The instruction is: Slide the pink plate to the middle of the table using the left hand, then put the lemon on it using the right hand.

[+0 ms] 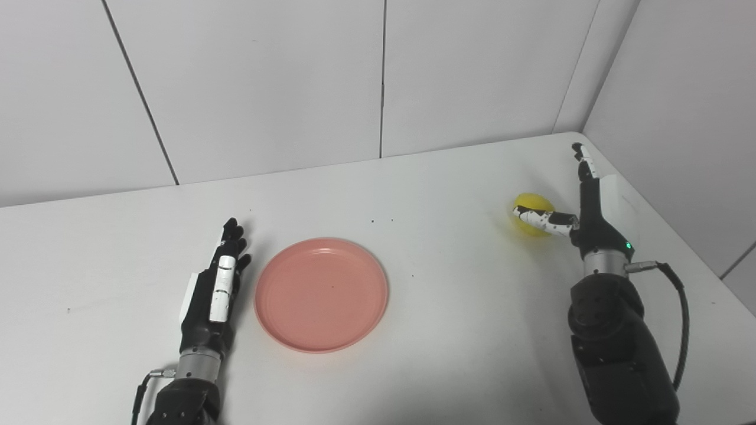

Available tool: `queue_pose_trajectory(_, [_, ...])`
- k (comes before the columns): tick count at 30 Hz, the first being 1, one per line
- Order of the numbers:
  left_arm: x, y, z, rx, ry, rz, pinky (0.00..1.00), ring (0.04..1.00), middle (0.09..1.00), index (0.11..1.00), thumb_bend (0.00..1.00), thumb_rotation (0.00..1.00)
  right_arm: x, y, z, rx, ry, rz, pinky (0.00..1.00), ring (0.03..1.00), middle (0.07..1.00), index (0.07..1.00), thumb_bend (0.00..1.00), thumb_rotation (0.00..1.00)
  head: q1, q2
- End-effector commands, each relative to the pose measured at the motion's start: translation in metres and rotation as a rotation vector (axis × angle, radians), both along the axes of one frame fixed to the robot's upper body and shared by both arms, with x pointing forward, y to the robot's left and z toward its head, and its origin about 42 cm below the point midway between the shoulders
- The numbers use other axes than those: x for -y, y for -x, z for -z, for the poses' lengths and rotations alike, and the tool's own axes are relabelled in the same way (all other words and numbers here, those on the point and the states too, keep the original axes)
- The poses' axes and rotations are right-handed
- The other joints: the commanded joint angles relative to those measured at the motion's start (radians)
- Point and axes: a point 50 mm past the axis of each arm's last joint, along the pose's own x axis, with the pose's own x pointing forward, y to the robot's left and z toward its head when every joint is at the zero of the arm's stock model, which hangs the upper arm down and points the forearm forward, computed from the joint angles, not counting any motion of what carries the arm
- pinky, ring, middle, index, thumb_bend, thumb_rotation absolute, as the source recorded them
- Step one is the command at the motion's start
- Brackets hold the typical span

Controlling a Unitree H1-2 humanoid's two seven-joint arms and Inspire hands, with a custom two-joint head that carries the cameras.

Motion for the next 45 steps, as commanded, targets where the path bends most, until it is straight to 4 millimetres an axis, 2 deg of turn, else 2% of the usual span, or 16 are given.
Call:
queue_pose_trajectory(1, [-0.003,-0.006,-0.012,0.058,0.009,0.004,1.0,0.999,1.0,1.0,0.64,1.0,0.005,-0.013,-0.019,0.044,0.009,-0.001,0.75,0.892,0.919,0.908,0.85,0.22,-0.001,-0.001])
queue_pose_trajectory(6, [-0.005,-0.005,-0.013,0.052,0.02,0.003,1.0,1.0,1.0,1.0,0.63,1.0,0.012,-0.027,-0.011,-0.02,0.007,-0.001,0.75,0.883,0.906,0.895,0.87,0.21,-0.005,-0.009])
queue_pose_trajectory(15, [-0.008,-0.003,-0.013,0.044,0.018,0.015,1.0,1.0,1.0,1.0,0.6,1.0,0.019,-0.046,0.002,-0.11,0.035,0.004,0.75,0.871,0.898,0.883,0.87,0.24,-0.01,-0.015])
queue_pose_trajectory(22, [-0.01,-0.002,-0.014,0.04,0.018,0.012,1.0,1.0,1.0,1.0,0.59,1.0,0.021,-0.052,0.009,-0.156,0.078,0.015,0.78,0.881,0.903,0.892,0.86,0.28,-0.014,-0.023])
queue_pose_trajectory(26, [-0.01,-0.001,-0.015,0.039,0.028,0.001,1.0,0.999,0.998,1.0,0.57,1.0,0.021,-0.054,0.012,-0.169,0.058,0.011,0.82,0.902,0.908,0.895,0.86,0.28,-0.014,-0.022])
queue_pose_trajectory(30, [-0.009,0.0,-0.016,0.037,0.032,0.007,1.0,1.0,1.0,1.0,0.57,1.0,0.022,-0.057,0.015,-0.182,0.041,0.006,0.81,0.892,0.896,0.885,0.86,0.27,-0.012,-0.021])
queue_pose_trajectory(36, [-0.009,-0.001,-0.016,0.041,0.03,0.005,1.0,1.0,1.0,1.0,0.56,1.0,0.02,-0.057,0.019,-0.163,0.023,0.016,0.56,0.64,0.691,0.712,0.84,0.2,-0.01,-0.02])
queue_pose_trajectory(40, [-0.008,-0.001,-0.017,0.042,0.029,0.007,1.0,1.0,0.999,1.0,0.57,1.0,0.019,-0.057,0.021,-0.139,0.031,0.024,0.48,0.562,0.616,0.637,0.8,0.12,-0.01,-0.02])
queue_pose_trajectory(41, [-0.008,-0.001,-0.017,0.041,0.026,0.005,1.0,1.0,0.997,0.999,0.57,1.0,0.019,-0.057,0.022,-0.132,0.034,0.026,0.44,0.528,0.582,0.551,0.64,0.13,-0.009,-0.016])
queue_pose_trajectory(42, [-0.008,-0.001,-0.017,0.04,0.026,0.004,1.0,0.998,0.996,0.998,0.57,1.0,0.018,-0.057,0.022,-0.125,0.036,0.028,0.43,0.516,0.555,0.515,0.57,0.1,-0.009,-0.016])
queue_pose_trajectory(43, [-0.008,-0.001,-0.017,0.04,0.026,0.005,1.0,0.998,0.997,0.999,0.58,1.0,0.018,-0.057,0.022,-0.12,0.036,0.03,0.4,0.498,0.515,0.495,0.54,0.03,-0.009,-0.016])
queue_pose_trajectory(45, [-0.008,-0.001,-0.017,0.039,0.03,0.005,1.0,0.999,0.997,0.999,0.58,1.0,0.017,-0.057,0.024,-0.099,0.039,0.035,0.38,0.487,0.509,0.485,0.54,0.01,-0.008,-0.014])
